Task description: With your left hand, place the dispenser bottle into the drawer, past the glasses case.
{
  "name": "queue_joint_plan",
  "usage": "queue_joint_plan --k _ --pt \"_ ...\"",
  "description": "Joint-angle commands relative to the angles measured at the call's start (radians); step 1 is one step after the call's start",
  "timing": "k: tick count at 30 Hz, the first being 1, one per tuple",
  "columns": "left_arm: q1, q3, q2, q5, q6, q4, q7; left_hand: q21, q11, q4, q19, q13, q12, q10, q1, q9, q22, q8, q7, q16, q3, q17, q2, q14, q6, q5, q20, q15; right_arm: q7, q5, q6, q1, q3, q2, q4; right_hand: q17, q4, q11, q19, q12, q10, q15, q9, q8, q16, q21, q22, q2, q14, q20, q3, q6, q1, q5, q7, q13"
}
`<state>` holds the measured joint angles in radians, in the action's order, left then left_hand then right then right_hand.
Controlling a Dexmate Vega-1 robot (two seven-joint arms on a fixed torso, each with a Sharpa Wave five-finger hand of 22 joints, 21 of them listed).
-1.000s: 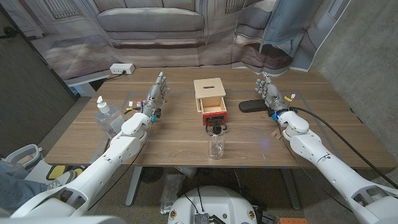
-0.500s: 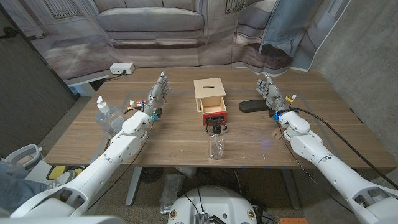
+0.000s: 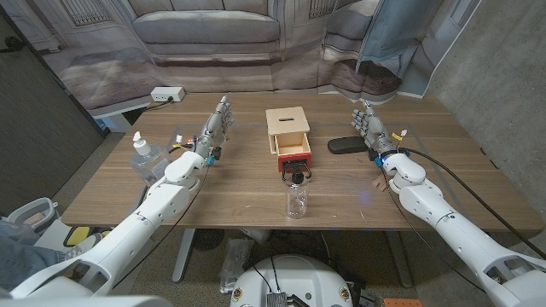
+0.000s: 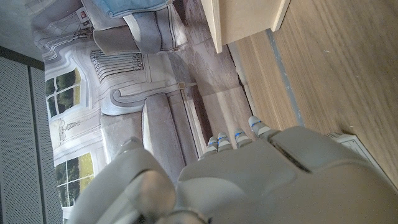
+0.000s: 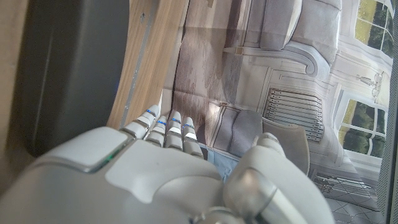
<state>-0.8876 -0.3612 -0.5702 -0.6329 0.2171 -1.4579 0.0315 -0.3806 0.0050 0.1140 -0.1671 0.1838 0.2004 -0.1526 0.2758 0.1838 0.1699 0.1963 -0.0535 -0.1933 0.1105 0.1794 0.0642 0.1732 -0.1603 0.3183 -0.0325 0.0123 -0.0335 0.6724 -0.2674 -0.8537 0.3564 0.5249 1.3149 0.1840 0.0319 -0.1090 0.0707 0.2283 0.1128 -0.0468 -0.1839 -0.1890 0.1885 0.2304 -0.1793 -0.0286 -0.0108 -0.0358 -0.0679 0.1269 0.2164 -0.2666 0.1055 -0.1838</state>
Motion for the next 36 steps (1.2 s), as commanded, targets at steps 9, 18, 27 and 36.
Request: queue_joint_plan --k 9,18,27,36 --pt "-0.031 0.038 -0.066 0.014 -0.026 -0.109 0.029 0.005 0.000 -0.004 -0.083 0.003 0.011 0.011 0.013 0.002 0.006 0.008 -0.001 -0.004 0.002 0.001 -0.004 0.013 0.011 0.004 -0.052 0.002 0.009 0.003 0.004 -0.017 -0.003 0.006 0.019 0.001 0.003 -0.002 0.006 0.003 0.008 -0.001 -0.004 -0.007 0.007 -0.005 -0.006 0.013 -0.006 -0.006 -0.003 0.012 0.003 0.000 -0.002 -0.005" --pt "-0.027 0.048 -0.086 0.019 -0.044 -0.136 0.035 0.009 0.001 -0.005 -0.080 0.003 0.012 0.016 0.015 0.002 0.006 0.010 -0.001 -0.005 0.000 0.001 -0.007 0.007 0.019 0.004 -0.047 0.003 0.011 0.005 0.007 -0.020 -0.002 0.005 0.014 0.001 0.002 -0.002 0.006 0.002 0.008 -0.002 -0.004 -0.007 0.006 -0.006 -0.006 0.016 -0.008 -0.004 -0.003 0.012 0.003 0.001 -0.002 -0.005" --pt "-0.024 0.062 -0.106 -0.011 -0.067 -0.150 0.005 0.012 0.002 -0.005 -0.077 0.003 0.012 0.020 0.017 0.002 0.006 0.009 -0.002 -0.005 0.000 0.001 -0.009 0.004 0.021 0.004 -0.046 0.003 0.019 -0.001 0.003 -0.027 -0.003 0.008 0.025 0.001 0.002 -0.002 0.006 0.002 0.009 -0.003 -0.004 -0.007 0.006 -0.008 -0.006 0.018 -0.009 -0.003 -0.002 0.011 0.003 0.002 -0.003 -0.005" --pt "-0.041 0.081 -0.148 -0.007 -0.114 -0.214 0.033 0.016 0.005 -0.006 -0.078 0.003 0.013 0.024 0.020 0.002 0.007 0.011 -0.004 -0.005 -0.001 0.002 -0.013 0.001 0.029 0.004 -0.042 0.004 0.022 0.006 0.008 -0.027 -0.002 0.000 0.015 0.001 0.002 -0.003 0.007 0.001 0.009 -0.003 -0.004 -0.007 0.005 -0.009 -0.006 0.019 -0.010 -0.002 -0.002 0.011 0.004 0.003 -0.003 -0.005"
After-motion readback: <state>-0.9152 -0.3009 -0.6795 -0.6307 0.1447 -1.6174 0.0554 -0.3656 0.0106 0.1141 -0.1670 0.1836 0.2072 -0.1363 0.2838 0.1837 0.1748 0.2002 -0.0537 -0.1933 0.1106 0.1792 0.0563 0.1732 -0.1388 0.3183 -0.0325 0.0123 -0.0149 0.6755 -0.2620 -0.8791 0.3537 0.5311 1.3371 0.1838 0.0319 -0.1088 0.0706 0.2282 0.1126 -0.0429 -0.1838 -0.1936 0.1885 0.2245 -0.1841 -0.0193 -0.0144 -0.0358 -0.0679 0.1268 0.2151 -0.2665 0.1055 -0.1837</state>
